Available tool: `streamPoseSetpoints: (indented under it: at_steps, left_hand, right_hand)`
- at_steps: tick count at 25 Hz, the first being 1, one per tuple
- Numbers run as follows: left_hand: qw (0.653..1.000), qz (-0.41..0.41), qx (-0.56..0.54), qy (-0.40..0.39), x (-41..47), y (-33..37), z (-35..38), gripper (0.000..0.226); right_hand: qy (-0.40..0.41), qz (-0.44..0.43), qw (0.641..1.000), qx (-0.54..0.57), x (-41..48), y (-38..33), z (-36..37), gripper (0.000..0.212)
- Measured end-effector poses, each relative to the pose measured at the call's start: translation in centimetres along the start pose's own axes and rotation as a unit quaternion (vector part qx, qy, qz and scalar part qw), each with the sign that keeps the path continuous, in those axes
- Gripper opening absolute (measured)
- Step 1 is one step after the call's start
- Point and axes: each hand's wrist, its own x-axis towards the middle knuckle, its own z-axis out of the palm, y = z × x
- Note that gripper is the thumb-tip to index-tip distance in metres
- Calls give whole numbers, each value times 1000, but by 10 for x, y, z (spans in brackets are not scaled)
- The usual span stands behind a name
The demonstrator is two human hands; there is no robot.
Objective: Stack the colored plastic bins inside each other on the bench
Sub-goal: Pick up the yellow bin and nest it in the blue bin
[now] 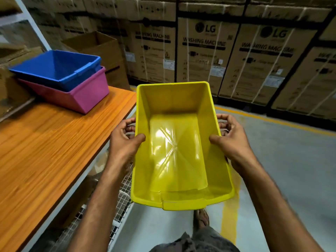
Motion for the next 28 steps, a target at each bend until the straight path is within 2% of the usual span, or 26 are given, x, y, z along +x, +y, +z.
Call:
streamPoseSetpoints:
  at_steps: [2, 4, 7, 11, 17, 23, 28]
  left_hand:
    - [998, -1, -26, 54, 38, 11, 28, 49]
    - [997, -13, -30, 73, 65, 26, 54, 47]
    - [999, -12, 6, 33, 90, 49, 87, 62]
    - [994, 42, 7, 105, 107, 75, 106, 73]
    - [958, 147, 5, 247, 158, 112, 81, 59]
    - [913, 209, 34, 350, 189, 123, 24, 64]
    - [873, 234, 91, 418, 215, 143, -33, 64]
  right_hand:
    - [-73, -5, 996, -52, 56, -14, -12, 72]
    - [-115, -4, 991, -64, 104, -26, -21, 80]
    - [-114, -32, 992, -36, 170, -47, -31, 78]
    - [-127, -99, 987, 5, 229, -74, -26, 72]
    - [-173, -218, 959, 47, 296, -132, 40, 69]
    - [-227, -337, 913, 47, 331, -179, 129, 75]
    - [-279, -379, 879, 75, 348, -226, 204, 73]
